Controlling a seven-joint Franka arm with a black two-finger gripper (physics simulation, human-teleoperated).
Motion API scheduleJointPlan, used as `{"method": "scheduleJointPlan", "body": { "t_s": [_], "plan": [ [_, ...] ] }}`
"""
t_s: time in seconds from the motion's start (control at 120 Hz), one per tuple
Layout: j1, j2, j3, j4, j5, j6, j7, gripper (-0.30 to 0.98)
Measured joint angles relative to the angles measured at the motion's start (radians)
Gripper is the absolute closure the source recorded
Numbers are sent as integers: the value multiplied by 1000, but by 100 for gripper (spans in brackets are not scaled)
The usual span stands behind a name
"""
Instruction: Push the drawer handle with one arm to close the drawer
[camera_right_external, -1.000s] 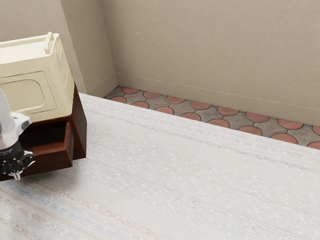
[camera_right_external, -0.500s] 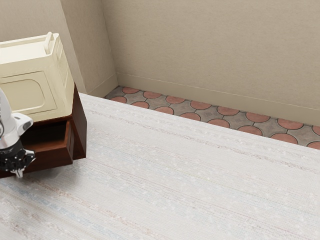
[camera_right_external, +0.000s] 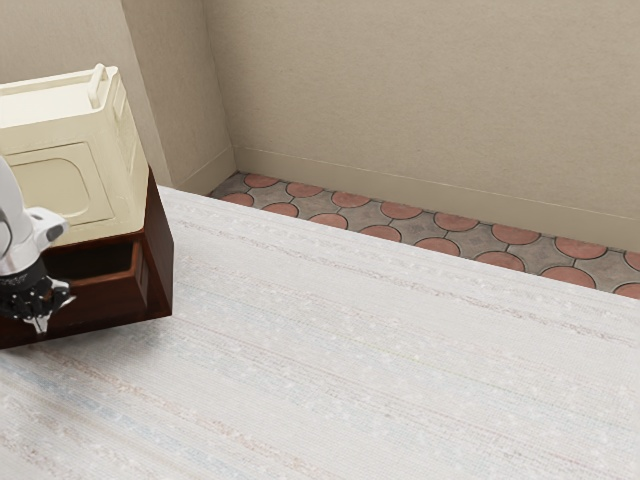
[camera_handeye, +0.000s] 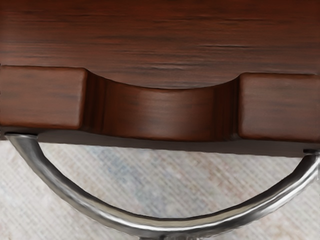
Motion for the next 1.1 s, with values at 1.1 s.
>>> {"method": "scheduleJointPlan", "body": {
  "t_s": [1.1],
  "plan": [
    [5,265,21,275,1,14,138,78]
  ]
}}
